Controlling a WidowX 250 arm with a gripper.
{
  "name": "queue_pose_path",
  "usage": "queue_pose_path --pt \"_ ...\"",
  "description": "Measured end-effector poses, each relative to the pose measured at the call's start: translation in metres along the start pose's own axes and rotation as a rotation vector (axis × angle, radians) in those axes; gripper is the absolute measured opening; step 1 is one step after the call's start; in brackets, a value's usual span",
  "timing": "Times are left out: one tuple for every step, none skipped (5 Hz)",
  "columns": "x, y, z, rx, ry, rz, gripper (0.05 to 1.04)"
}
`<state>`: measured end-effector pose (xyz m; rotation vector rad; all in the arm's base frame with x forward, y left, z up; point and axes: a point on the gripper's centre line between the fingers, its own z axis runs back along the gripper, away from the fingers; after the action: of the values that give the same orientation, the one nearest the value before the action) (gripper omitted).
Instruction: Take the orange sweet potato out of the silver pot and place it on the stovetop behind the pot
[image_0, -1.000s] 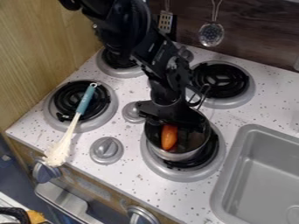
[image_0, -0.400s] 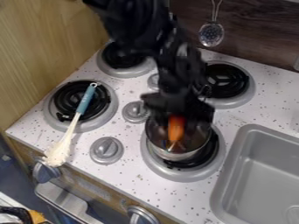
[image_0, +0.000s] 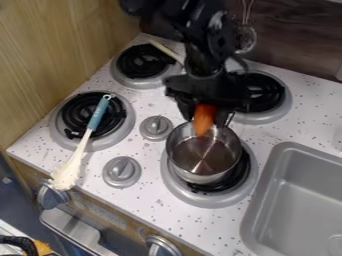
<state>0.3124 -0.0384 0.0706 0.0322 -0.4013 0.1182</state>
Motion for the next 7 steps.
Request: queue_pose_path --pt "0.023 0.013 0.008 0.021 -0.045 -0.05 0.625" --pt "0.039 0.029 0.006 0.036 -0.077 -0.072 0.625" --pt "0.05 0.038 0.0 0.026 -0.091 -0.072 0.625" --pt "0.061 0.049 -0.011 -0.008 -0.107 -0.095 0.625" --pt "0.06 0.064 -0.028 -0.072 -0.051 -0.091 0.625" --pt "0.062 0.068 -0.042 -0.104 0.006 -0.138 0.625" --pt "0.068 0.069 -0.057 -0.11 0.012 -0.165 0.625"
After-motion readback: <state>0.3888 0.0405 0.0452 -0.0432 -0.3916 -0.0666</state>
